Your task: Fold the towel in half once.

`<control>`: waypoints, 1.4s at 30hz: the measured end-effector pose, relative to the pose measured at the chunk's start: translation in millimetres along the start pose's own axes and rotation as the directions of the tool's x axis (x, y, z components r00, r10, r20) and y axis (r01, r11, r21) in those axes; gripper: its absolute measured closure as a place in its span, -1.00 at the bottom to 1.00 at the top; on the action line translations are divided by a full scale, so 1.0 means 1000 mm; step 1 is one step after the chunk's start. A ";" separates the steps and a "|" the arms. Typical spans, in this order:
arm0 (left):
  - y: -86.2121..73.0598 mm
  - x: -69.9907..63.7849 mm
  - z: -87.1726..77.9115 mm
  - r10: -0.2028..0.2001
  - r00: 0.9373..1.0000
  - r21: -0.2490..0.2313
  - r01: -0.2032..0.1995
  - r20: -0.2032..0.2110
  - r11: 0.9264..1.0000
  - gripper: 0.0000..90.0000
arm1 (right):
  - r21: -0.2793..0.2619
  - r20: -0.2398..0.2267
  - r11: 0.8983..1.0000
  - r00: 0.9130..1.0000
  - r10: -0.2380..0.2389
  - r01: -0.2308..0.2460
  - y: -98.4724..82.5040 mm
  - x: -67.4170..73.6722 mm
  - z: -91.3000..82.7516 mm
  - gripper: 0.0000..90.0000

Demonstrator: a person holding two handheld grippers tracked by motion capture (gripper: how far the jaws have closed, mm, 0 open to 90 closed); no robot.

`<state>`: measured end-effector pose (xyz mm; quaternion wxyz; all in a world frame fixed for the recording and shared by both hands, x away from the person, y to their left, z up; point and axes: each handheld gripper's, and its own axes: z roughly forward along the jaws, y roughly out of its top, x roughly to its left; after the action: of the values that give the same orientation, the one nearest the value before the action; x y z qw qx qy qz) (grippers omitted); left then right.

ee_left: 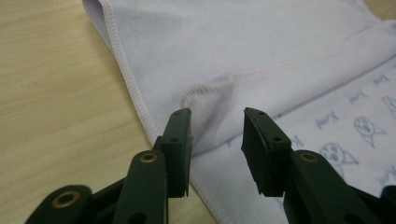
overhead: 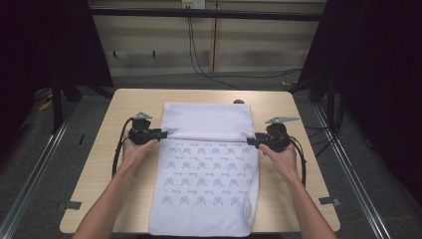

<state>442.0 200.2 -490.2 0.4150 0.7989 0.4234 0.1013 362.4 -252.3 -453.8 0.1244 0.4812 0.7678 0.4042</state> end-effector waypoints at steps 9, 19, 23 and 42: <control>-0.015 -0.002 -0.003 -0.031 1.000 -0.017 0.031 0.005 0.999 0.30 | 0.108 0.063 0.993 0.997 -0.053 0.046 -0.046 0.025 -0.017 0.25; -0.033 -0.021 -0.017 0.055 0.997 0.015 -0.056 0.051 0.998 0.45 | 0.185 0.106 0.981 0.991 -0.083 0.063 -0.065 0.036 -0.009 0.21; -0.040 -0.028 -0.014 0.087 0.994 0.044 -0.090 0.060 0.995 0.52 | 0.204 0.144 0.974 0.981 -0.130 0.099 -0.067 0.039 -0.011 0.40; -0.022 -0.020 -0.013 0.072 0.996 0.003 -0.072 0.050 0.997 0.51 | 0.050 0.107 0.998 0.993 -0.046 0.041 -0.048 0.003 -0.024 0.22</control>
<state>409.9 199.0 -495.0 0.4198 0.8169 0.3839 0.0953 316.9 -271.8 -473.3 0.1632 0.4885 0.7796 0.3562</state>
